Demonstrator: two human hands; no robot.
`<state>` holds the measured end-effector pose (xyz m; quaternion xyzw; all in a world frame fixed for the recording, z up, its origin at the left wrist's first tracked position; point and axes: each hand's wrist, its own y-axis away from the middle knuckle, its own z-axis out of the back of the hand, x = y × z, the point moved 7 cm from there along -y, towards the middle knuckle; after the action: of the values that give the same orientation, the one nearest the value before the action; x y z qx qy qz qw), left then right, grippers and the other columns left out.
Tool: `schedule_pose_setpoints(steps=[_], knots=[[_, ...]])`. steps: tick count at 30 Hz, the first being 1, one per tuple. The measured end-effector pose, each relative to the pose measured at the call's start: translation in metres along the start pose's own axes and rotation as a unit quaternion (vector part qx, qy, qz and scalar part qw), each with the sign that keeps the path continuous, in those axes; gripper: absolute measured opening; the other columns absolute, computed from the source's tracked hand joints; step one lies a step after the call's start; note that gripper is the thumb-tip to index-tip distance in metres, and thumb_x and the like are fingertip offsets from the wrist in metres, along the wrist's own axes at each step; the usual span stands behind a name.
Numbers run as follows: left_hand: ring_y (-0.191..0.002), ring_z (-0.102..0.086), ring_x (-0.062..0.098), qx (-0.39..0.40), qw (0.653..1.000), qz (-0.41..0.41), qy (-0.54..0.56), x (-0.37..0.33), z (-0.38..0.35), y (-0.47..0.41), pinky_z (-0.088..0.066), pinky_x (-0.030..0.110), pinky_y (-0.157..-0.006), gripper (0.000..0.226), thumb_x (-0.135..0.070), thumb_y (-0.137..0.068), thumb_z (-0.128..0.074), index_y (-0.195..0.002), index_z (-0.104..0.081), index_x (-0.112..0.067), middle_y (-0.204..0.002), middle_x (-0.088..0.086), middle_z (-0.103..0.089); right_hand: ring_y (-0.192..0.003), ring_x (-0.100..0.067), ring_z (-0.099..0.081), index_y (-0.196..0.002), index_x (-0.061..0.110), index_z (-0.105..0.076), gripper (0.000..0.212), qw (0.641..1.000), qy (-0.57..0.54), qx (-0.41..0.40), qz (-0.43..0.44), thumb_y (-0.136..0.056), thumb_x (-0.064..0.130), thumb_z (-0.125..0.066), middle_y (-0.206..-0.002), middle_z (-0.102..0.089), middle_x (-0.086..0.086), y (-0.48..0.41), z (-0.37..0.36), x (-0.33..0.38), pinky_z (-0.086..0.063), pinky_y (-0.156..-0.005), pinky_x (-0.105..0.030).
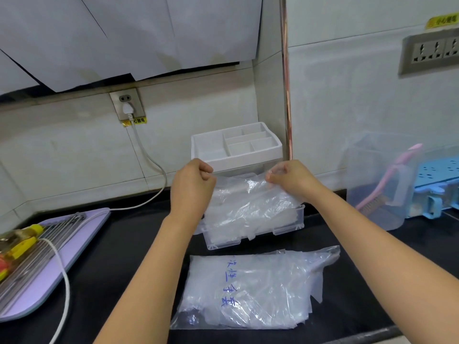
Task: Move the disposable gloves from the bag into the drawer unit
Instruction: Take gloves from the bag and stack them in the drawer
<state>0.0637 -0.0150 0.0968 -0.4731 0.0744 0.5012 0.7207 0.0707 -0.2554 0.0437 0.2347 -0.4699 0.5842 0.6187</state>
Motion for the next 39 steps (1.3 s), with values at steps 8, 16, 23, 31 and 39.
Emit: schedule_pose_setpoints(steps=[8, 16, 23, 31, 39], knots=[[-0.115, -0.043, -0.004, 0.277, 0.957, -0.09, 0.013, -0.036, -0.039, -0.001, -0.033, 0.018, -0.095, 0.07, -0.034, -0.07, -0.083, -0.131, -0.049, -0.032, -0.125, -0.019, -0.049, -0.074, -0.005, -0.068, -0.089, 0.012, -0.075, 0.007, 0.97, 0.043, 0.148, 0.188, -0.083, 0.014, -0.072, -0.077, -0.073, -0.004, 0.023, 0.001, 0.087, -0.051, -0.08, -0.018], [-0.057, -0.051, -0.003, 0.161, 0.984, -0.07, -0.007, -0.034, 0.001, -0.045, -0.039, 0.01, -0.057, 0.016, -0.018, -0.074, -0.081, -0.071, -0.065, -0.015, -0.066, -0.009, -0.062, -0.063, 0.011, -0.059, -0.09, 0.016, -0.075, 0.019, 0.954, 0.192, 0.094, 0.209, -0.072, 0.016, -0.082, -0.07, -0.065, 0.019, 0.01, 0.035, 0.138, -0.04, -0.059, 0.0], [-0.073, -0.053, 0.012, -0.068, 0.954, -0.269, -0.113, -0.081, 0.055, 0.0, -0.038, 0.025, -0.072, 0.015, -0.016, -0.084, -0.07, -0.079, -0.056, -0.018, -0.077, -0.007, -0.058, -0.077, -0.005, -0.046, -0.081, 0.014, -0.073, 0.009, 0.898, 0.189, -0.101, 0.385, -0.076, 0.02, -0.079, -0.077, -0.059, 0.015, 0.049, 0.054, 0.154, -0.036, -0.071, -0.009], [-0.071, -0.058, 0.019, 0.163, 0.931, -0.278, -0.17, -0.046, -0.018, 0.045, -0.041, 0.028, -0.064, 0.013, -0.023, -0.087, -0.068, -0.083, -0.069, -0.01, -0.078, 0.002, -0.064, -0.089, -0.011, -0.049, -0.075, 0.035, -0.067, 0.02, 0.948, 0.198, 0.038, 0.245, -0.074, 0.019, -0.079, -0.098, -0.064, -0.002, 0.051, 0.032, 0.062, -0.038, -0.076, -0.014], [-0.063, -0.034, 0.015, 0.372, 0.906, -0.118, -0.164, 0.0, -0.087, 0.022, -0.029, 0.028, -0.06, 0.025, -0.009, -0.08, -0.062, -0.061, -0.047, -0.014, -0.064, 0.004, -0.042, -0.089, -0.013, -0.055, -0.091, 0.024, -0.074, 0.035, 0.912, 0.365, 0.168, 0.078, -0.087, 0.002, -0.047, -0.093, -0.06, 0.01, 0.032, 0.0, 0.028, -0.041, -0.075, -0.017]])
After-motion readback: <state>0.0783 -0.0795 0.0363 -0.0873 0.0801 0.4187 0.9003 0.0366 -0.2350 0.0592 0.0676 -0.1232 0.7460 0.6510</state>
